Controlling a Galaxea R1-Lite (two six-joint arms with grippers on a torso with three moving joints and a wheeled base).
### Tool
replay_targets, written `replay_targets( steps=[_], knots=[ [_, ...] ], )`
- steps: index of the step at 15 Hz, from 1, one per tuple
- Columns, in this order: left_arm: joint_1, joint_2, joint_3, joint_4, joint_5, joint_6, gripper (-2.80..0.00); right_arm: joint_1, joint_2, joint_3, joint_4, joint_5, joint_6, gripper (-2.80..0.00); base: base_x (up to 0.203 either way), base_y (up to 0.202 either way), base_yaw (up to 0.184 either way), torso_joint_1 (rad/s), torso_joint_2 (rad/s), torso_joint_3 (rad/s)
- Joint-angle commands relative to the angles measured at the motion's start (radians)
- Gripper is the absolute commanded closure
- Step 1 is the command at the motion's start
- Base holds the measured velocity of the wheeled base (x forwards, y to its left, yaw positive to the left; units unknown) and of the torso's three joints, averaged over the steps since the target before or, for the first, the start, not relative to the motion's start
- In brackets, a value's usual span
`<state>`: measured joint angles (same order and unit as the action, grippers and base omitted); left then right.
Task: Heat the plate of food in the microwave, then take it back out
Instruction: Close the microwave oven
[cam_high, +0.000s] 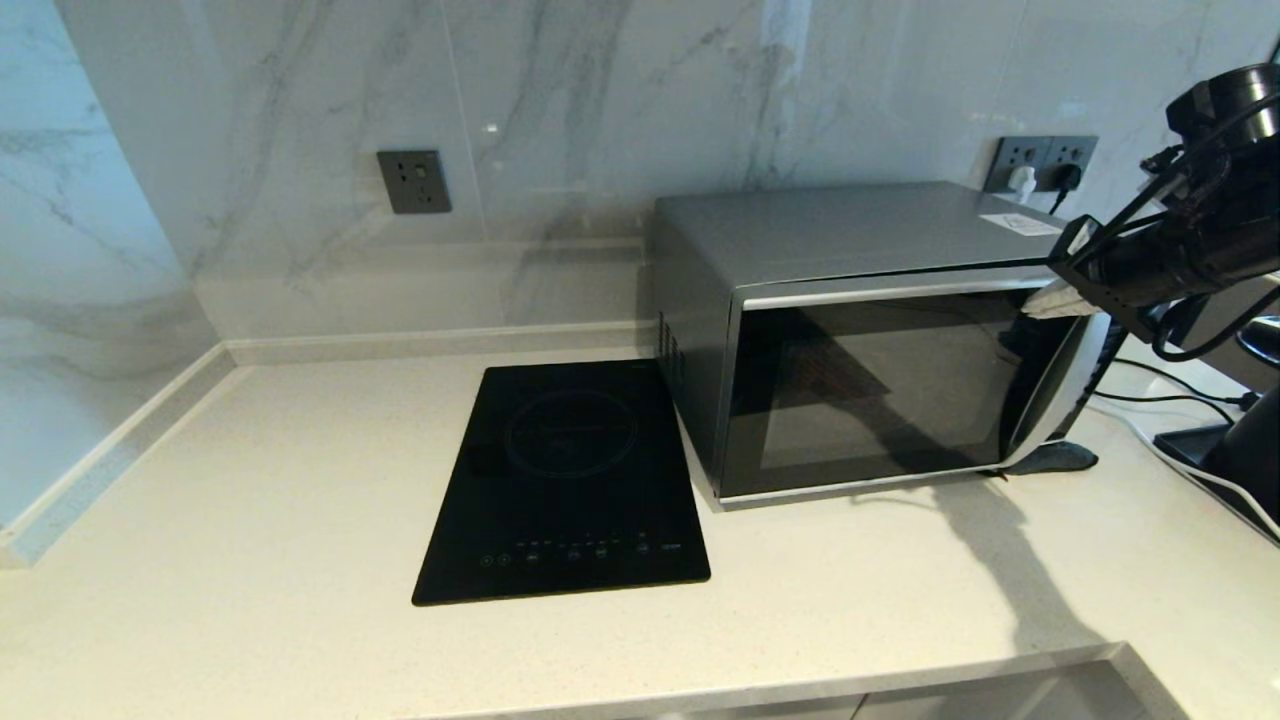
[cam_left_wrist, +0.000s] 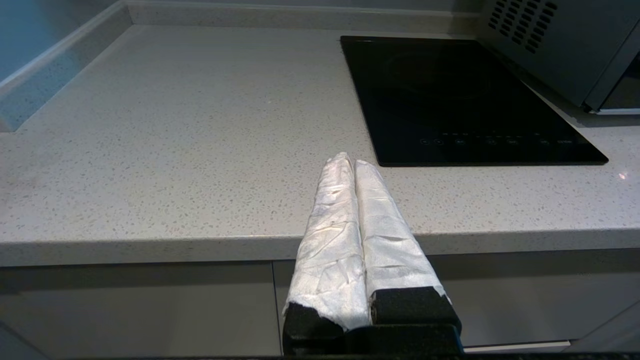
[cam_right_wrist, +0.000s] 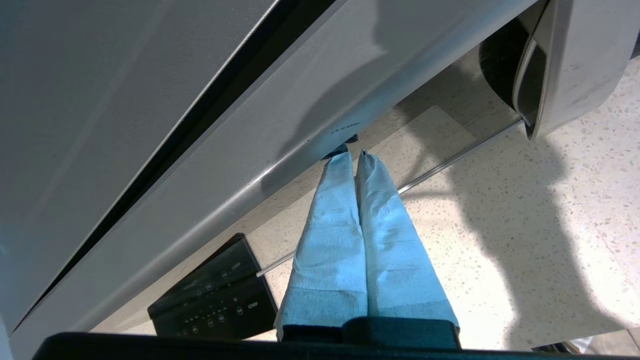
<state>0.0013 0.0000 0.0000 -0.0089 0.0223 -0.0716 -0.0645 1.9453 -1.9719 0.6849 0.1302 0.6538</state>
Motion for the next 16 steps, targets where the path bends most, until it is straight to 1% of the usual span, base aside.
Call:
replay_targets(
  steps=[1,2,5,11,14,16],
  knots=[
    [0.0,0.002,0.0,0.0,0.001,-0.001,0.0,0.0,0.006,0.002,-0.001,0.003,0.004,0.0,0.0,0.0,0.0,0.0,0.0,0.0],
    [0.0,0.002,0.0,0.0,0.001,-0.001,0.0,0.0,0.004,0.001,-0.007,0.005,0.004,0.0,0.0,0.0,0.0,0.0,0.0,0.0],
    [0.0,0.002,0.0,0.0,0.001,-0.001,0.0,-0.007,-0.005,0.004,-0.042,0.056,0.006,0.0,0.0,0.0,0.0,0.0,0.0,0.0],
    [0.0,0.002,0.0,0.0,0.001,-0.001,0.0,-0.017,-0.009,0.022,-0.044,0.064,0.006,0.0,0.0,0.0,0.0,0.0,0.0,0.0],
    [0.0,0.002,0.0,0.0,0.001,-0.001,0.0,-0.018,-0.007,0.022,-0.047,0.094,0.006,0.0,0.0,0.0,0.0,0.0,0.0,0.0],
    [0.0,0.002,0.0,0.0,0.001,-0.001,0.0,-0.019,-0.002,0.028,-0.089,0.095,0.006,0.0,0.0,0.0,0.0,0.0,0.0,0.0]
  ],
)
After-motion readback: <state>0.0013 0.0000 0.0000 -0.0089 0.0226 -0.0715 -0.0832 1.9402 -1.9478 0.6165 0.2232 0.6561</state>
